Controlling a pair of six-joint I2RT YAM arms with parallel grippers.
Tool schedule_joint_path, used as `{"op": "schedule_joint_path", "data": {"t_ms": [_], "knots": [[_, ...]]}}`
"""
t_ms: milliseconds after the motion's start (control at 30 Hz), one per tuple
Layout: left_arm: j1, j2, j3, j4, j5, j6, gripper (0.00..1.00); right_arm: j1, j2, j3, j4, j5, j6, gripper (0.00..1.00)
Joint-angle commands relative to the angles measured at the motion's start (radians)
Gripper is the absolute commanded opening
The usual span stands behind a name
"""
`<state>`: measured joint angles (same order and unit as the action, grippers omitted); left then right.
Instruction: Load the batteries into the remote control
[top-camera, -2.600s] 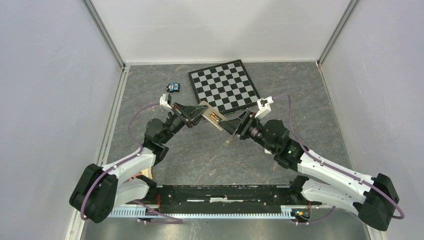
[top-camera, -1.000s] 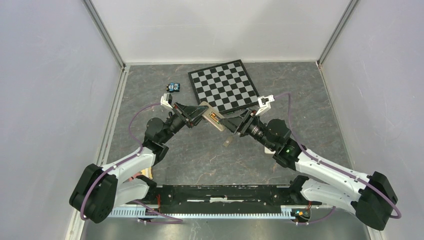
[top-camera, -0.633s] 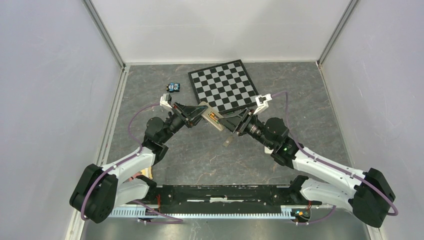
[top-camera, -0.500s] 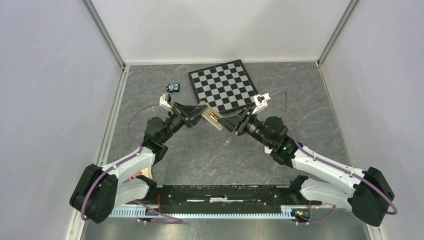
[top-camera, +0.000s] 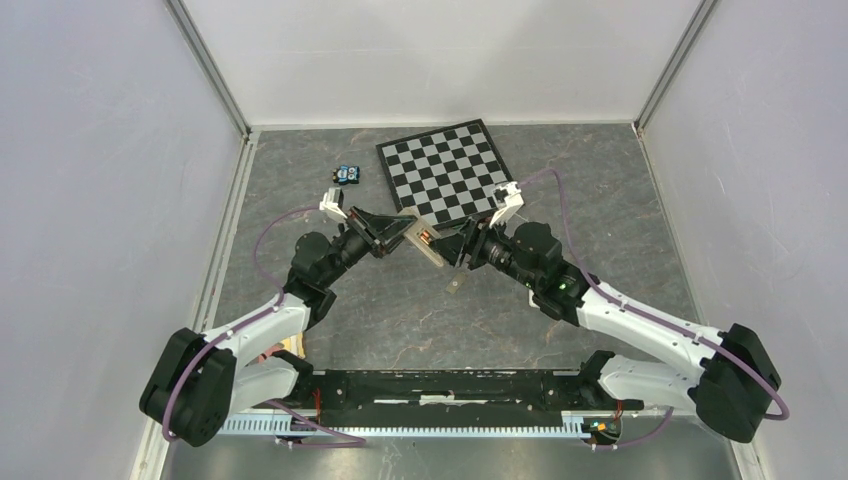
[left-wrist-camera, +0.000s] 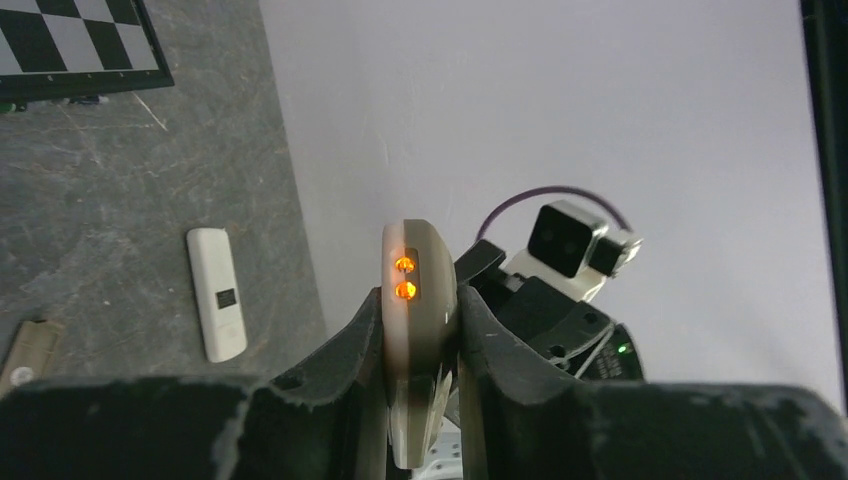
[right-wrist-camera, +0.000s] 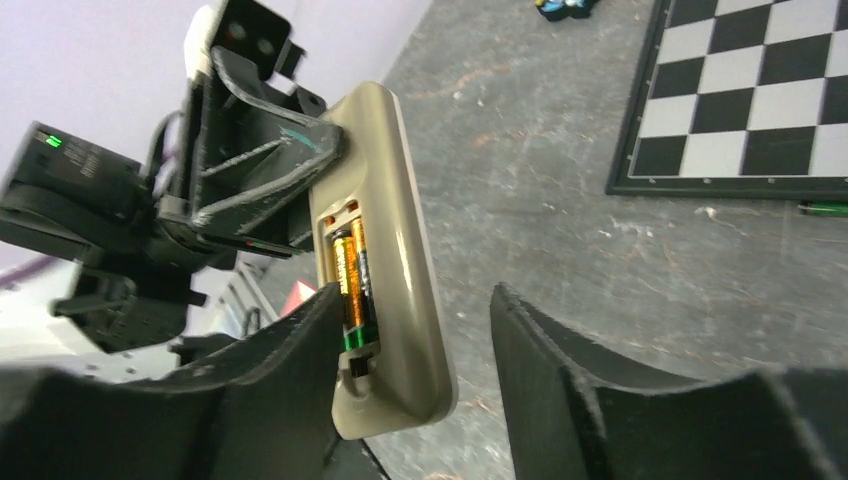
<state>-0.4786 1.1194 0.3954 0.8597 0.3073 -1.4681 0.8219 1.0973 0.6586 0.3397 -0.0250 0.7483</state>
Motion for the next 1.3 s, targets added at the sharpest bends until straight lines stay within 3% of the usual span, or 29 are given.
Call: {"op": "schedule_joint_path", "data": {"t_ms": [0,167,400,600,700,1000,1267], "knots": [[-0.010,-0.014,0.060,0.013,0.145,0.188,0.02,-0.003,0.004,0.082,-0.223,0.019,-0.160,0.68],[0.003,-0.027,0.041,-0.114,0.185,0.427,0.02,-0.014,-0.074,0.122,-0.308,0.060,-0.224,0.88],[0.026,-0.071,0.017,-0.214,0.221,0.604,0.02,-0.021,-0.137,0.140,-0.447,0.151,-0.335,0.89],[0.029,-0.129,-0.016,-0.263,0.182,0.654,0.02,-0.021,0.016,0.134,-0.544,0.229,-0.344,0.75],[0.030,-0.153,-0.035,-0.269,0.170,0.665,0.02,-0.020,0.128,0.120,-0.516,0.180,-0.357,0.63],[0.038,-0.259,-0.068,-0.360,0.138,0.704,0.02,-0.018,0.369,0.142,-0.387,0.237,-0.441,0.44],[0.040,-0.272,-0.097,-0.334,0.144,0.663,0.02,-0.024,0.516,0.202,-0.384,0.200,-0.589,0.40]]}}
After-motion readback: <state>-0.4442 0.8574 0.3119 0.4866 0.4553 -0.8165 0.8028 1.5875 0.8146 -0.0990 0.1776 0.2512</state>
